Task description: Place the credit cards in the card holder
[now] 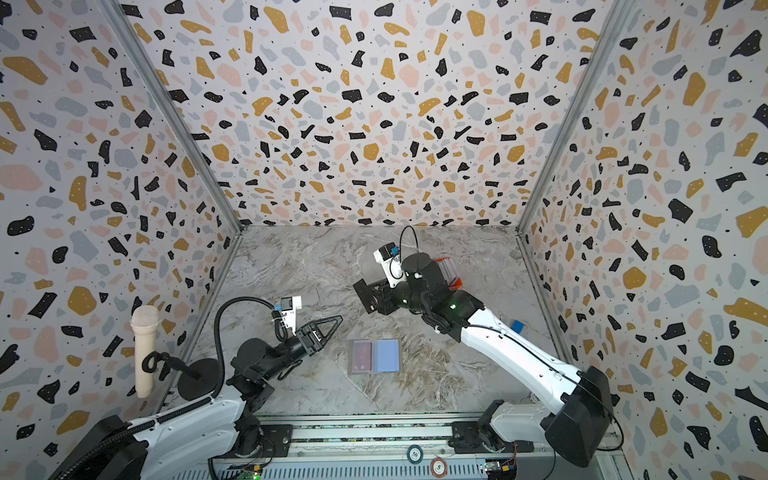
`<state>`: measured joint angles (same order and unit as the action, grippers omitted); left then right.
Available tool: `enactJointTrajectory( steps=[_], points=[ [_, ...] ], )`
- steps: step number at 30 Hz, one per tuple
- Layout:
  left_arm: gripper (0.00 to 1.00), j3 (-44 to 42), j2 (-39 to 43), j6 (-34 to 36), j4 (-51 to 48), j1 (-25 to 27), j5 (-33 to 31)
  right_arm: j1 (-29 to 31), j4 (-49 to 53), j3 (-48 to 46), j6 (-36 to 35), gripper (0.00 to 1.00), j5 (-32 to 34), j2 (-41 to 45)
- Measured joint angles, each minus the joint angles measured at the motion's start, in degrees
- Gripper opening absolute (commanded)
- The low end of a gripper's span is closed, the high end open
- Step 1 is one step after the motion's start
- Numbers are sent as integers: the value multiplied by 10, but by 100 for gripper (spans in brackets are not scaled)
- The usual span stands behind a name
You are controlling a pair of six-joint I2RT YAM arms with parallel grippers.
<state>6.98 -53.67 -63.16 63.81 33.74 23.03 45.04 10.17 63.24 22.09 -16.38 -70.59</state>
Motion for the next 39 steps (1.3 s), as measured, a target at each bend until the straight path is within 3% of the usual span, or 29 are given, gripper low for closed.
enactJointTrajectory(
  steps=[8,14,20,23,31,35,39],
  points=[
    [56,0,18,-27,63,0,6,27,-88,-63,64,0,-79,50],
    [47,0,22,-41,86,0,10,42,-141,-86,102,0,-115,49],
    [21,-2,23,-52,96,0,15,48,-179,-104,122,0,-128,38],
    [1,-4,26,-52,94,0,16,48,-179,-118,124,0,-128,38],
    [0,-4,46,-21,28,0,29,9,-139,-163,68,44,-157,92],
    [0,-4,49,-5,0,0,56,-35,-136,-203,45,50,-215,130],
    [0,-3,44,2,-12,0,86,-39,-139,-223,31,49,-268,114]
  ],
)
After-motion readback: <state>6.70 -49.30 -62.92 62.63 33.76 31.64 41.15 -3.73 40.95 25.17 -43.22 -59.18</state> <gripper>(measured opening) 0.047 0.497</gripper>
